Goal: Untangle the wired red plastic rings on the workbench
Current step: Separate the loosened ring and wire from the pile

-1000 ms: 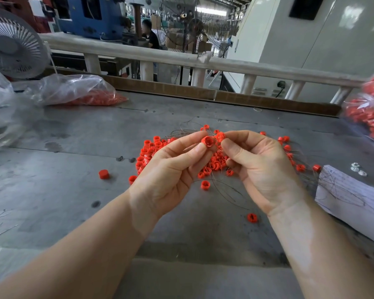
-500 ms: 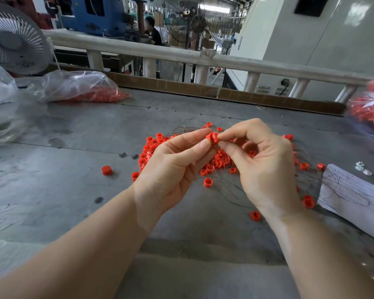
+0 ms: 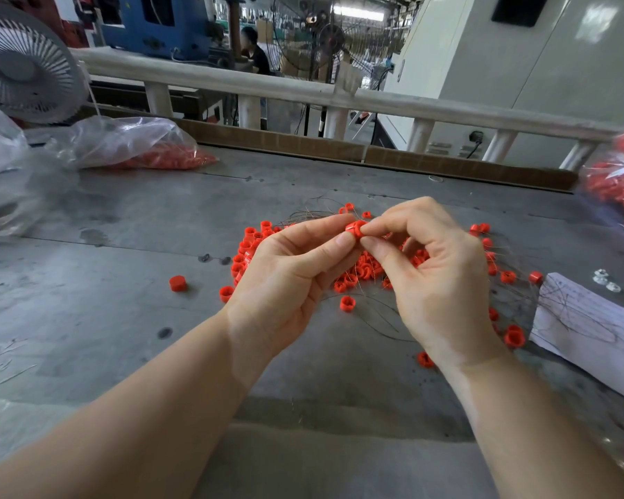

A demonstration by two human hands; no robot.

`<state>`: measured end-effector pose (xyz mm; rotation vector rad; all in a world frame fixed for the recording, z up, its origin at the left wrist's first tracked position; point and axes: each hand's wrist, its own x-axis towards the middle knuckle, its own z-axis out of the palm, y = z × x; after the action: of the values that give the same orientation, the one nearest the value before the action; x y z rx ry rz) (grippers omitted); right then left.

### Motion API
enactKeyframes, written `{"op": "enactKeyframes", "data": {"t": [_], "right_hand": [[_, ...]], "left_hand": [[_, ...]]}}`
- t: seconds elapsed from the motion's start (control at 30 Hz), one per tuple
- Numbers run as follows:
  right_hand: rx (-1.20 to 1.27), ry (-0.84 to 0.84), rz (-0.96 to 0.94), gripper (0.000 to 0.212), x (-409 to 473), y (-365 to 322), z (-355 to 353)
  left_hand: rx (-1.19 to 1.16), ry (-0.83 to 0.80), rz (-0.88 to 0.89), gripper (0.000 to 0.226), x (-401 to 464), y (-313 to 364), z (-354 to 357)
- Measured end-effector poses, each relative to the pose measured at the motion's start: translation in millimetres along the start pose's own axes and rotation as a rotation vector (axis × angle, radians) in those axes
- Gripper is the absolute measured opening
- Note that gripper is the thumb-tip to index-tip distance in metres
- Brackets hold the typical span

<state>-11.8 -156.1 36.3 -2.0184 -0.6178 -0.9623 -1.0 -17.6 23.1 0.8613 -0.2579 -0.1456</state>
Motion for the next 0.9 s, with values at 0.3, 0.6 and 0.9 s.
{"op": "enactKeyframes", "data": {"t": [0.3,0.6,0.9], "right_hand": [[0.011,0.001,-0.009,0.006,-0.4,-0.9,0.2],[-0.023,0.007,-0.017,0.003,-1.0,-2.3,1.0],[-0.069,0.002,-0.045,0.003,-1.0,-0.8,2.3]], "left_hand": [[0.019,-0.001,0.004,0.018,-1.2,1.3,1.3],[0.045,0.043,0.007,0.018,-2.9,2.3,3.7],[0.053,0.064,0.012,0.018,-3.5,2.4,4.9]]}}
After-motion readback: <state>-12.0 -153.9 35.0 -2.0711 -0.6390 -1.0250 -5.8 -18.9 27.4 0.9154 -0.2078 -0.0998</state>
